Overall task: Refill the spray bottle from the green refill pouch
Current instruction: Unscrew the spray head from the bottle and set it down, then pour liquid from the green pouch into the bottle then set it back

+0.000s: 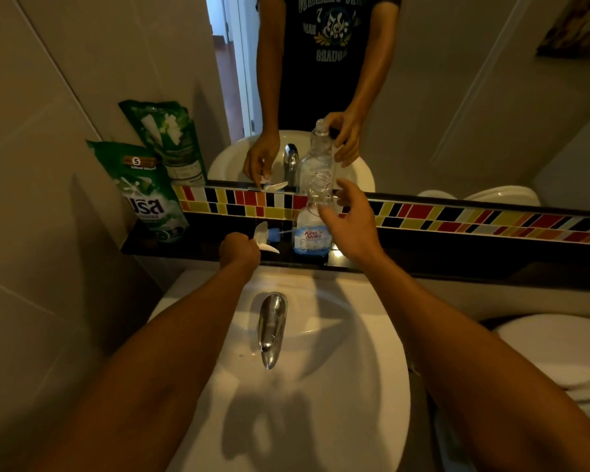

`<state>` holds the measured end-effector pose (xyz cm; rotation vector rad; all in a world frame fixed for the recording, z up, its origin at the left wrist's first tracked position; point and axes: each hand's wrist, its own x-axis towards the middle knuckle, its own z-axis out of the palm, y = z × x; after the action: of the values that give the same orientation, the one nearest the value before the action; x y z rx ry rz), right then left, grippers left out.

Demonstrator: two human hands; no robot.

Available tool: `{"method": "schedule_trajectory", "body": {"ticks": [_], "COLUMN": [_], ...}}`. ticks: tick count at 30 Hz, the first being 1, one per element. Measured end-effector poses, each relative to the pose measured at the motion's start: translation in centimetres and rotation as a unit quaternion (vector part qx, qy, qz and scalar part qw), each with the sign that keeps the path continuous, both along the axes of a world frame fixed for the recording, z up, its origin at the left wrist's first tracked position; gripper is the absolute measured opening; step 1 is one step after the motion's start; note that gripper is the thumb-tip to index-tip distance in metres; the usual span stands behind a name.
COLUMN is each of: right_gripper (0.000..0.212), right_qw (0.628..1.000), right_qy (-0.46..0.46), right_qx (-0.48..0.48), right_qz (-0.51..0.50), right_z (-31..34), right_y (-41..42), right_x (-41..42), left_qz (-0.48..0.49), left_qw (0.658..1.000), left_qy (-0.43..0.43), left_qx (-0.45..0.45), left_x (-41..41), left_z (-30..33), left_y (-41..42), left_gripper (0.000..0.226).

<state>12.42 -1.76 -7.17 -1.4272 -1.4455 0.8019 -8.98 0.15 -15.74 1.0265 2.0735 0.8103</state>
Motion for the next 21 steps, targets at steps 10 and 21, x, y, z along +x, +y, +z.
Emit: {"method": "schedule_trajectory", "body": {"ticks": [10, 21], "right_gripper": [0.023, 0.021], "right_qw": [1.0, 0.986], "right_qy": [-0.014, -0.069], "right_qx": [-0.025, -0.045], "right_qz": [0.012, 0.142], "right_z": [-0.5, 1.5], "right_y": [-4.8, -5.9], "right_x": [-2.1, -8.7], "left_qz": [-0.048, 0.01], "left_qw": [0.984, 0.993], "left_qy": [0.151, 0.085], "left_qx": [0.08, 0.084], "left_x": [-3.0, -11.1], "left_z": [7.8, 12.0], "left_y": [-6.1, -12.4], "left_gripper": [0.047, 0.034]}}
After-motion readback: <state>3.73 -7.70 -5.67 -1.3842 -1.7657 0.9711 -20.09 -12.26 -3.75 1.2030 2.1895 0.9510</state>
